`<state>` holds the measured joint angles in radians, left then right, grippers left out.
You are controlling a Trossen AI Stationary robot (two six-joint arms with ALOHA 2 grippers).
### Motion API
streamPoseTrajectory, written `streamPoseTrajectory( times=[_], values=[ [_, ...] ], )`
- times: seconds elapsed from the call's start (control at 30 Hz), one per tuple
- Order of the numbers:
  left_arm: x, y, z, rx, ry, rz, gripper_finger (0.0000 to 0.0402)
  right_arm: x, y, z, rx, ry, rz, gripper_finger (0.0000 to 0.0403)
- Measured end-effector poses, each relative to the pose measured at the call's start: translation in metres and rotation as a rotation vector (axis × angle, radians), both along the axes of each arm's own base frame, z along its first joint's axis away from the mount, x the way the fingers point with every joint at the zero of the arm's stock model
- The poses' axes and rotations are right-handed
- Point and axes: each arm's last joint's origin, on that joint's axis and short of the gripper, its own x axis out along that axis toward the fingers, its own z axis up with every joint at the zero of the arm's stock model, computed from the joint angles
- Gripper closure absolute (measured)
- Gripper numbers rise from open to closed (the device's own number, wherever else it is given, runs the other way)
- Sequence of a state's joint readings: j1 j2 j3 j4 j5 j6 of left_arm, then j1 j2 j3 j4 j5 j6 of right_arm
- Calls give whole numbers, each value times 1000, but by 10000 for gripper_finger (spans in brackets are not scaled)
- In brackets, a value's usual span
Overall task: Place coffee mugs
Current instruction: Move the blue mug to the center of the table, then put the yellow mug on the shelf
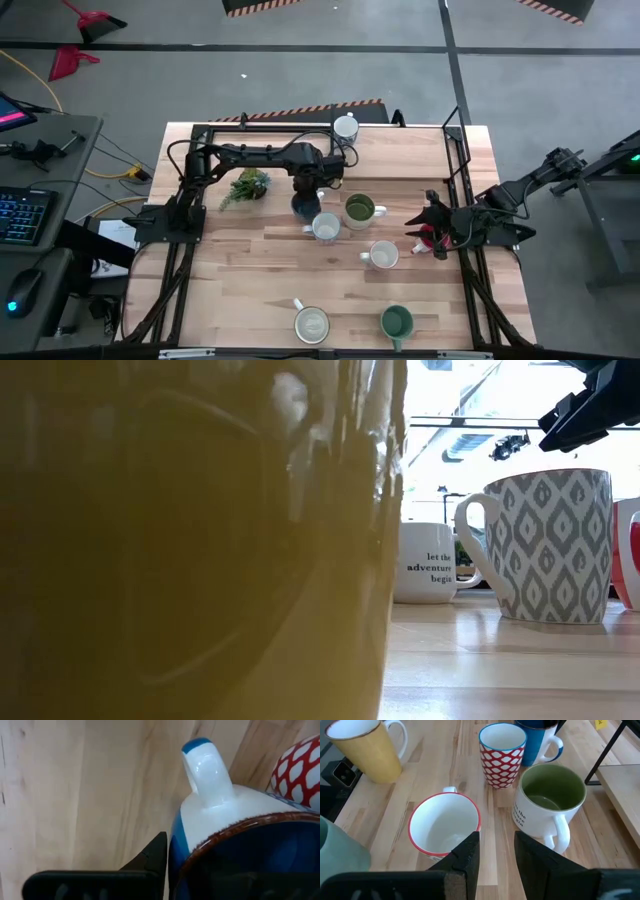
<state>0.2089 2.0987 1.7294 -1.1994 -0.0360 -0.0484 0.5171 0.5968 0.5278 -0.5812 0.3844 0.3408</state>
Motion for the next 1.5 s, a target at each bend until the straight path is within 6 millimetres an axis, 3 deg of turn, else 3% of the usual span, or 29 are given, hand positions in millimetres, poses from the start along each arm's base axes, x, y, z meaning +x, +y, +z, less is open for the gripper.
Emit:
streamPoseTrajectory(
  times=[0.47, 0.7, 1.2, 1.5],
  values=[
    [-6, 7, 0, -10, 37, 32, 305, 0, 0, 0, 5, 1, 2, 299],
    [-11, 6, 13, -8, 27, 30, 289, 0, 0, 0, 12, 11, 16, 299],
    [-40, -4, 86, 36, -168, 4, 288, 0, 1, 1, 20, -4, 16, 299],
    [-90, -45, 143, 41, -193, -177, 288, 1, 1, 2, 65, -12, -11, 299]
  ],
)
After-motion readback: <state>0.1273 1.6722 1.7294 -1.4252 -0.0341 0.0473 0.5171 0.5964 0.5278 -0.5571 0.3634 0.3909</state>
